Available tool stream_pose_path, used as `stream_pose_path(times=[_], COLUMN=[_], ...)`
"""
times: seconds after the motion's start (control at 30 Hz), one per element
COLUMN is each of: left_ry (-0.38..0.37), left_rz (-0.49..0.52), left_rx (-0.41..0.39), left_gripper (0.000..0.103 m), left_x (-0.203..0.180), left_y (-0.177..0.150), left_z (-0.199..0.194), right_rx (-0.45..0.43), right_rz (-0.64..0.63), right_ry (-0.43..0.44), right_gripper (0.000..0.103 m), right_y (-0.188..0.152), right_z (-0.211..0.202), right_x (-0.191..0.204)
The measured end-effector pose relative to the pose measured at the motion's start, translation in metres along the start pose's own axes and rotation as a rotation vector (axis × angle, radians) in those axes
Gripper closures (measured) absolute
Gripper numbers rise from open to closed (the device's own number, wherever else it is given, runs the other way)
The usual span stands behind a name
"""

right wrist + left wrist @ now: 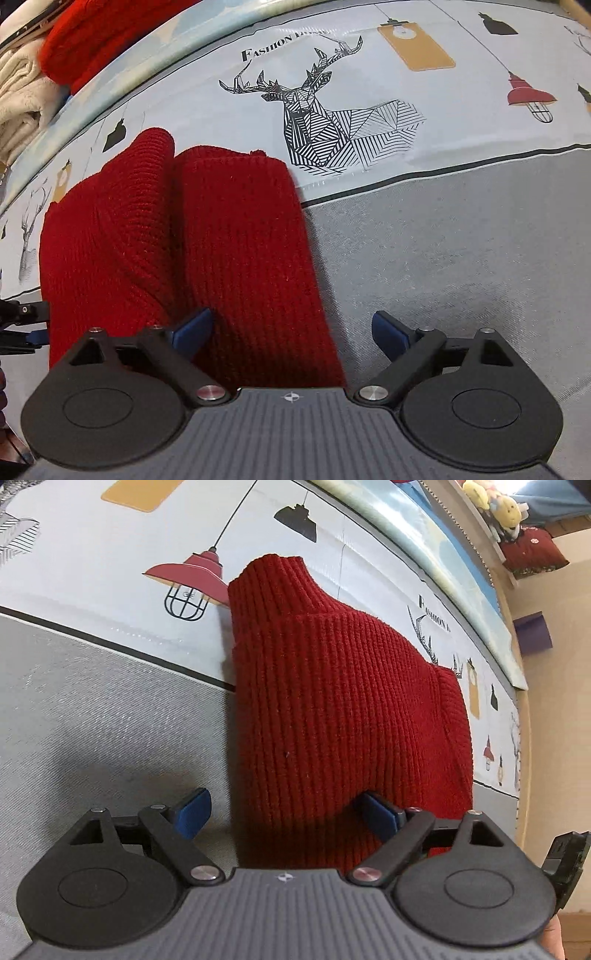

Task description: Fold small clothes

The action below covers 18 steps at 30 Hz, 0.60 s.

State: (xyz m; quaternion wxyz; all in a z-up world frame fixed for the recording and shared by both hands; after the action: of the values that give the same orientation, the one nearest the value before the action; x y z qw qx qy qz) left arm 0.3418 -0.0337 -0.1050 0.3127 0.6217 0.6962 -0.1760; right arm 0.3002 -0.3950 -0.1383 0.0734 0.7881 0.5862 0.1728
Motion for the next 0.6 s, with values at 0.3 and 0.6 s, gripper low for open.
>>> stream_pose_path(times=[0.3, 0.6], left_ry=[-0.058, 0.057], left_rz=[0.096, 0.342], left_rx=[0.014, -0.130], left_gripper=[0.038, 0.053], left_x=[-0.011, -0.047], left_y=[0.005, 0.027], left_z=[-0.001, -0.043], right_rx=[-0.049, -0.098], right_rz=[-0.031, 0.006], right_ry=[0.099, 0.144], right_gripper=[0.067, 0.088], right_y=[0.006, 0.018], right_z=[-0.009, -0.016], right_x=[0.024, 0.048])
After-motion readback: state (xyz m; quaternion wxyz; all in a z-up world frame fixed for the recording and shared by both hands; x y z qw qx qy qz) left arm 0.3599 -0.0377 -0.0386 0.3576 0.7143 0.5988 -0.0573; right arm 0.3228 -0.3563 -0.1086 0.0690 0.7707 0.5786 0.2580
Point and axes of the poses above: each gripper's, at about its wrist camera, not at the fingertips, and z roughly the way its jaws point, x to its left, y to its top, the point moved 6 cm from there along z, roughly the way its jaws point, and after that the axes turned 11 degrees about -y, right-handed, at the moved point
